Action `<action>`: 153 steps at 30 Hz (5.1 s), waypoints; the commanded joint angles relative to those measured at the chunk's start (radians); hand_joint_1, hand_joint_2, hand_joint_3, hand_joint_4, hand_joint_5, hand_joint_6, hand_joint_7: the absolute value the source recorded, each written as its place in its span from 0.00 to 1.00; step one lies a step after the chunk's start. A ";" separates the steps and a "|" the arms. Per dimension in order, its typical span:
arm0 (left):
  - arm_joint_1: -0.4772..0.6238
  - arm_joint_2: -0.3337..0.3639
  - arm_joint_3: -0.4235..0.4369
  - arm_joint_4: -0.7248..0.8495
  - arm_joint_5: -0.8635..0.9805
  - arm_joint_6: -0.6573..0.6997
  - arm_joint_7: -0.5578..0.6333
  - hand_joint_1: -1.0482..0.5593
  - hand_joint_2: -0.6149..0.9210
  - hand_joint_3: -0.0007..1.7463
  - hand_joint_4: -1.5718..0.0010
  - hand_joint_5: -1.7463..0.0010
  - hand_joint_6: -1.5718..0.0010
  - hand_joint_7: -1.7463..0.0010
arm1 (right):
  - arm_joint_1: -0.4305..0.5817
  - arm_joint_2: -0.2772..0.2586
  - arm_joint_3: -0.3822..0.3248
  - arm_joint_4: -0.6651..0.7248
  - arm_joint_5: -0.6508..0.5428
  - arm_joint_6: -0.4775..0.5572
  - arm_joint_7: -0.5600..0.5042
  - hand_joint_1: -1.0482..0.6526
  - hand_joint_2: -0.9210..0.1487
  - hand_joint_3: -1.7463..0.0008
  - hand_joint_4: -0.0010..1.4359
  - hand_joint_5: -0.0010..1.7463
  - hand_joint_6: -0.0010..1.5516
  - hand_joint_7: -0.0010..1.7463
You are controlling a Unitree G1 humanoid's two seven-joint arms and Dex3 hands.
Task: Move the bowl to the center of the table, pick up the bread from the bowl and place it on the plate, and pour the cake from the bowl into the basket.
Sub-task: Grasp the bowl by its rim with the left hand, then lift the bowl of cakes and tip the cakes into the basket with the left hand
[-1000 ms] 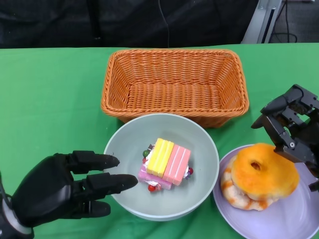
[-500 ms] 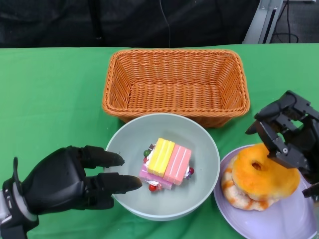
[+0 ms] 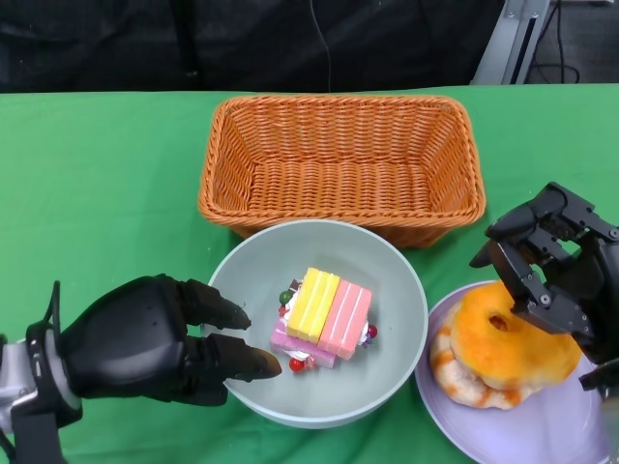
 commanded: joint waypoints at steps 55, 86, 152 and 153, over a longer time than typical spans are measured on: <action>0.020 -0.141 -0.088 0.132 -0.065 0.126 0.087 0.44 1.00 0.07 0.60 0.00 0.37 0.66 | 0.047 0.020 -0.016 -0.103 0.078 0.040 -0.018 0.50 0.23 0.58 0.49 0.89 0.42 0.73; 0.023 -0.103 -0.033 0.146 -0.083 -0.015 0.318 0.52 1.00 0.25 0.60 0.00 0.61 0.13 | 0.027 0.031 -0.038 -0.062 0.077 0.018 -0.021 0.52 0.26 0.52 0.48 0.91 0.41 0.73; 0.045 -0.211 0.379 0.029 -0.405 -0.245 -0.148 0.57 0.89 0.41 0.54 0.04 0.58 0.19 | -0.002 0.051 -0.053 0.011 0.063 -0.014 -0.018 0.51 0.27 0.51 0.50 0.91 0.42 0.73; 0.039 -0.215 0.381 0.032 -0.410 -0.247 -0.160 0.57 0.90 0.39 0.55 0.04 0.59 0.18 | -0.003 0.050 -0.053 0.014 0.064 -0.015 -0.015 0.51 0.27 0.51 0.50 0.91 0.42 0.73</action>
